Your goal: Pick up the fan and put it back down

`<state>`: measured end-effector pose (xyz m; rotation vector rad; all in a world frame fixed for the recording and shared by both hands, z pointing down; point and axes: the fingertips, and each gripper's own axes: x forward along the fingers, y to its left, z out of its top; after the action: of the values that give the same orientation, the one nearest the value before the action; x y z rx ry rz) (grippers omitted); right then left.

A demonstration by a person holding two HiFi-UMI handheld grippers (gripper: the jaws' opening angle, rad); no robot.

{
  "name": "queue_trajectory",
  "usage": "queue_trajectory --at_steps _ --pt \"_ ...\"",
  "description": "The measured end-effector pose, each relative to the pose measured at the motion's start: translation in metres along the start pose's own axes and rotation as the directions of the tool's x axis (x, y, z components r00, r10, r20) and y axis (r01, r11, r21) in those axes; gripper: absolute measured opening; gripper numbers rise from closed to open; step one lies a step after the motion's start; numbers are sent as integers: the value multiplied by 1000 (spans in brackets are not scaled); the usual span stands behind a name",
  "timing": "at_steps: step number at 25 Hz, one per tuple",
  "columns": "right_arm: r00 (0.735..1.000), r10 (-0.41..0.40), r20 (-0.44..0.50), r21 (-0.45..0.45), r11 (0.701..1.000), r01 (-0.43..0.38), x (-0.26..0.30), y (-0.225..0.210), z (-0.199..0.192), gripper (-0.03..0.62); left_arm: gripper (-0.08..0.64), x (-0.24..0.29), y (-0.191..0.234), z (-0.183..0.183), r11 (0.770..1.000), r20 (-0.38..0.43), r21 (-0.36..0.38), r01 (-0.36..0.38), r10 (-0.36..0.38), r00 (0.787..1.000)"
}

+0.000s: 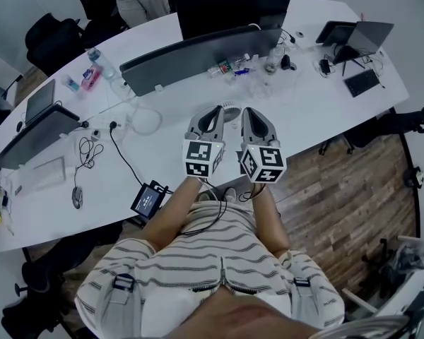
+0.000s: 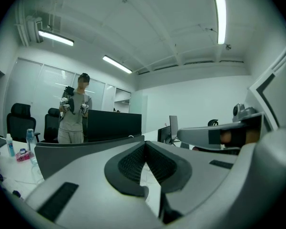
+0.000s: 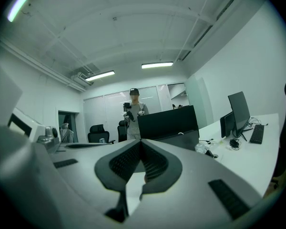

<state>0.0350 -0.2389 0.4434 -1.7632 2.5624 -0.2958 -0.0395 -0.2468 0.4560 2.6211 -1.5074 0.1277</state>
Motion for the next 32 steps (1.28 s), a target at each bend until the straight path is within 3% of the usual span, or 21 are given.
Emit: queue_trajectory --at_steps 11,18,28,32 --pt "1000 24 -16 -4 1000 -25 12 -15 -5 12 8 33 17 -27 999 -117 27 24 -21 993" --pt "999 21 -25 8 1000 -21 17 -27 -8 11 9 52 19 -41 993 -187 52 109 -97 977" --pt "999 33 -25 11 999 -33 19 -26 -11 11 88 72 30 -103 962 -412 115 248 -181 893" --pt "999 32 -23 12 999 -32 19 -29 -9 11 112 80 28 -127 934 -498 140 328 -220 839"
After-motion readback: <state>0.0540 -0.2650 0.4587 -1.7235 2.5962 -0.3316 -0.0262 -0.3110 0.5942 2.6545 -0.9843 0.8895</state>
